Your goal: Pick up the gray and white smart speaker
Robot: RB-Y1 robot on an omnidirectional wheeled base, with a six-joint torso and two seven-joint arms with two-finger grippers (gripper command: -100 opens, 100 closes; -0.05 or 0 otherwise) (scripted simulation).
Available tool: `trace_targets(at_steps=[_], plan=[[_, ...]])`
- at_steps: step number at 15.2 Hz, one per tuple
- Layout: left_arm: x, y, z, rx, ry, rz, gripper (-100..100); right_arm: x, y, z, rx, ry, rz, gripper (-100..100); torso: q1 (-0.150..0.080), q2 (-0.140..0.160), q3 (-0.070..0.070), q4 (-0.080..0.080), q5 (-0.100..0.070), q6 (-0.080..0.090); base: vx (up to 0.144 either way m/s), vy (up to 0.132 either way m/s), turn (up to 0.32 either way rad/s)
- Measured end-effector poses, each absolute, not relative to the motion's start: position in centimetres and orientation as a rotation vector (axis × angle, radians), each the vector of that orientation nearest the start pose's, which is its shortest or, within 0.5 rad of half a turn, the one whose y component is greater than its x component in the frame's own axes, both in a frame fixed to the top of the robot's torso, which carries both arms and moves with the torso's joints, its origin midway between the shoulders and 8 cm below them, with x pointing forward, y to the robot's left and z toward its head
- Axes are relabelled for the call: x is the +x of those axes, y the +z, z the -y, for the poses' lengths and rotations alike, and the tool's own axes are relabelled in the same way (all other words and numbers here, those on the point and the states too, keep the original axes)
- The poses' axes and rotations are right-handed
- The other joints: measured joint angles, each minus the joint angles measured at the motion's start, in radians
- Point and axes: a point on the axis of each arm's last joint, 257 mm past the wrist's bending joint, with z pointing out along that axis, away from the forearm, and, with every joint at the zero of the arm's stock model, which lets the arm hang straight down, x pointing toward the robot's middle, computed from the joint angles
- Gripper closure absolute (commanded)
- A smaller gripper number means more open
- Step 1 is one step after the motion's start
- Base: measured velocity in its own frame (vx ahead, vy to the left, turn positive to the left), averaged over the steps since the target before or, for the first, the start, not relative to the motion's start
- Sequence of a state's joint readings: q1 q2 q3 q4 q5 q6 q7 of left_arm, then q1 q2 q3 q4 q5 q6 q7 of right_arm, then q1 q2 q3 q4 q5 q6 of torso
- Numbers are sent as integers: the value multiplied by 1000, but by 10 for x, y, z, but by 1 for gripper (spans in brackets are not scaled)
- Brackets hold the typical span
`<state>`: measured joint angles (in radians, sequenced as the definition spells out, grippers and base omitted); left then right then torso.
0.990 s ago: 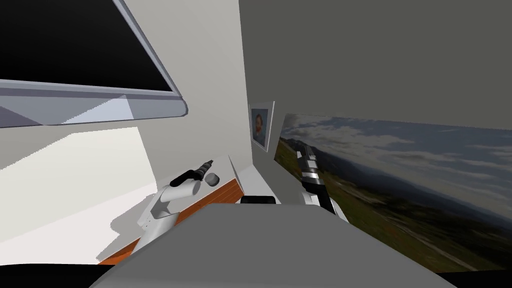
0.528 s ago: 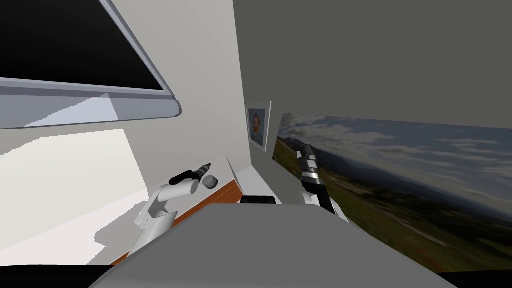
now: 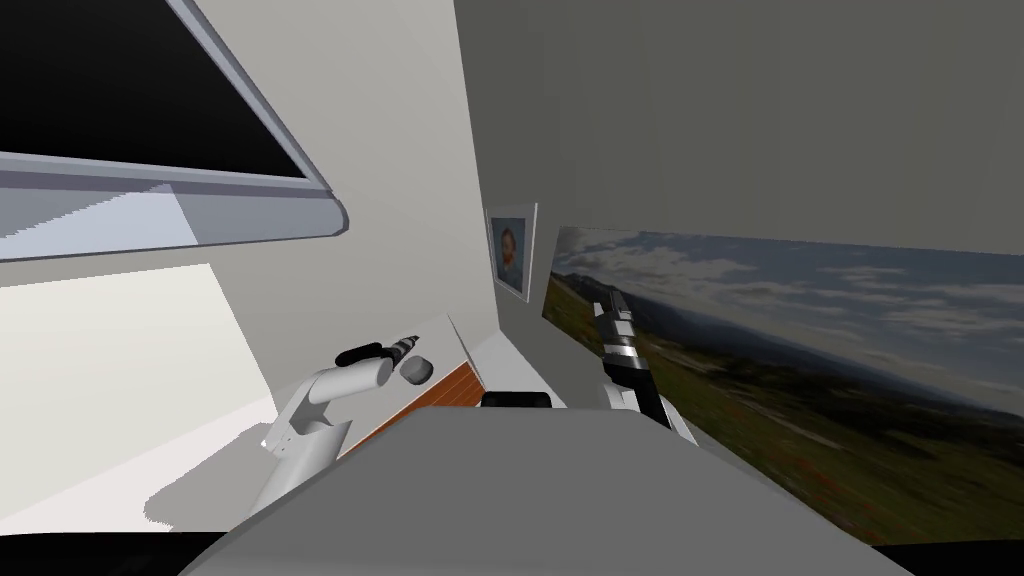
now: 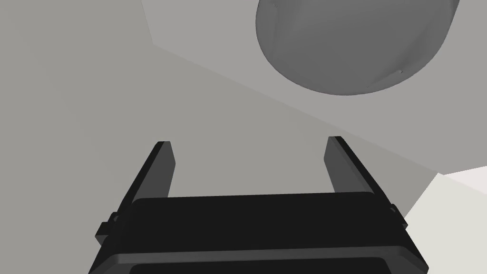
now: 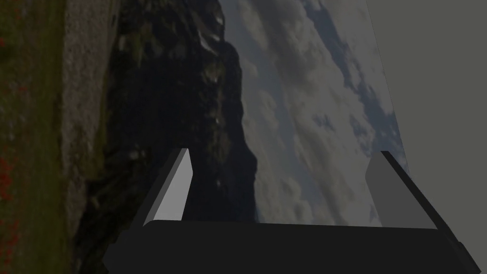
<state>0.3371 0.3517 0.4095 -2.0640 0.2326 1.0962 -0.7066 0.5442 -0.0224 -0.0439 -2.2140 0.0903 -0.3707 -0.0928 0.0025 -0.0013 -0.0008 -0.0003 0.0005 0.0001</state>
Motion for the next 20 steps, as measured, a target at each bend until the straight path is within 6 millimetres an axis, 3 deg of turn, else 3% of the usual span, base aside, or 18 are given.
trace_targets(at_steps=[9, 20], plan=[[291, -325, -522, -1341, 111, -2111, -100, 367, -48, 300, 816, 1203, -807, 0, -1, 0, 0, 0, 0, 0, -6, 28, -104], [244, -352, -521, -1459, 185, -2280, -100, 367, -48, 300, 816, 1203, -807, 0, -2, 0, 0, 0, 0, 0, -4, 20, -97]])
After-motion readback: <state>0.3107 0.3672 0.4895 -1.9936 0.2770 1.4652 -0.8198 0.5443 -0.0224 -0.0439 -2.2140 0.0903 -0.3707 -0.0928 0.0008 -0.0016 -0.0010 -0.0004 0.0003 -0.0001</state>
